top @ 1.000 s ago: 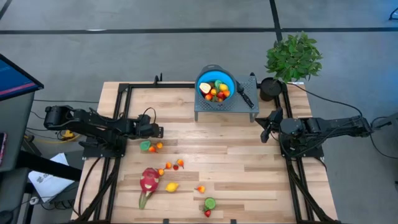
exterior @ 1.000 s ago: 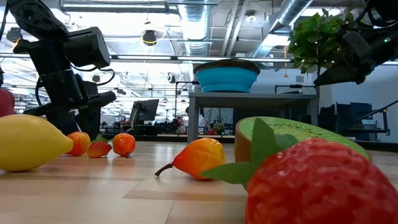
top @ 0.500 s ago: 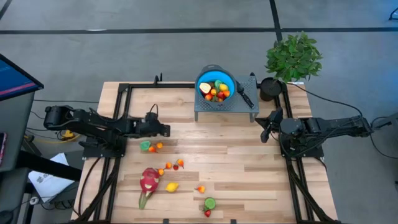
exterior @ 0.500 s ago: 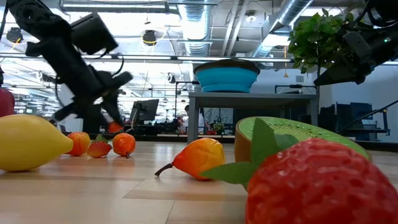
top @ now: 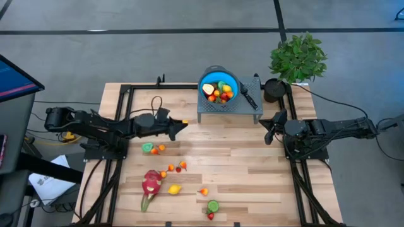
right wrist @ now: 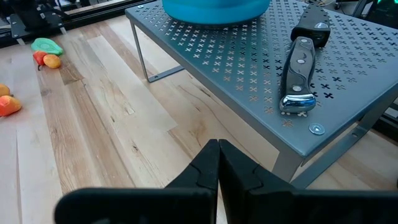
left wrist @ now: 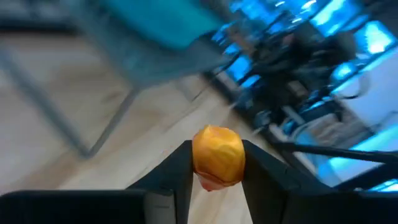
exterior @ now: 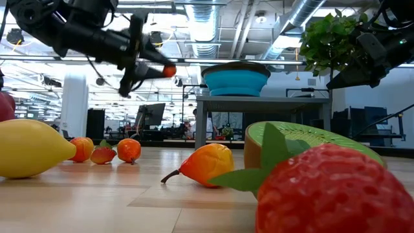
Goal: Pick & Place Fruit
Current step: Put the yellow pear into the strainer bowl
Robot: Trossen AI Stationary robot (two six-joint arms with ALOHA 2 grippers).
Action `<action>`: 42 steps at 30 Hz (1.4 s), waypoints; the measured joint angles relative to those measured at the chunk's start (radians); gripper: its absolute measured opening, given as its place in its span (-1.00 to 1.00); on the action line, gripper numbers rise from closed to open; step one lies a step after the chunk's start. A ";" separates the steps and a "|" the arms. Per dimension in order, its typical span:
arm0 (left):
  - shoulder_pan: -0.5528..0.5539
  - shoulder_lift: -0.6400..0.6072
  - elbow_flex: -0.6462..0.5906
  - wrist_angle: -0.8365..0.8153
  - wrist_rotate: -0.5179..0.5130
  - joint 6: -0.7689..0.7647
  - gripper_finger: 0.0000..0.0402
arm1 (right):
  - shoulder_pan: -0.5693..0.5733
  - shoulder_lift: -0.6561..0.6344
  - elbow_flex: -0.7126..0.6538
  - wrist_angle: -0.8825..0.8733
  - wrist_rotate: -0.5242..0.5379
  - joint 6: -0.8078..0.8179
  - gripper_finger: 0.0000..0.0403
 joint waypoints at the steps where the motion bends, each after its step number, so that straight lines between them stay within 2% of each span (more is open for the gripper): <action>1: 0.000 0.000 0.001 0.029 0.009 0.033 -0.46 | 0.000 0.000 0.000 0.000 0.000 0.000 -1.00; 4: -0.007 0.000 0.017 0.086 0.016 0.155 -0.46 | 0.000 0.000 0.000 0.000 0.000 0.000 -1.00; 9: -0.018 0.000 0.076 0.105 -0.037 0.367 -0.46 | 0.000 0.000 0.000 0.000 0.003 0.000 -1.00; 15: 0.004 0.000 0.155 0.105 -0.050 0.499 -0.46 | 0.000 0.000 0.000 0.000 0.004 0.000 -1.00; 26: 0.051 0.054 0.277 0.105 -0.063 0.606 -0.46 | 0.000 0.000 0.000 0.002 0.004 0.000 -1.00; 42: 0.131 0.356 0.581 0.104 -0.053 0.639 -0.46 | 0.000 0.000 0.000 0.005 0.004 0.000 -1.00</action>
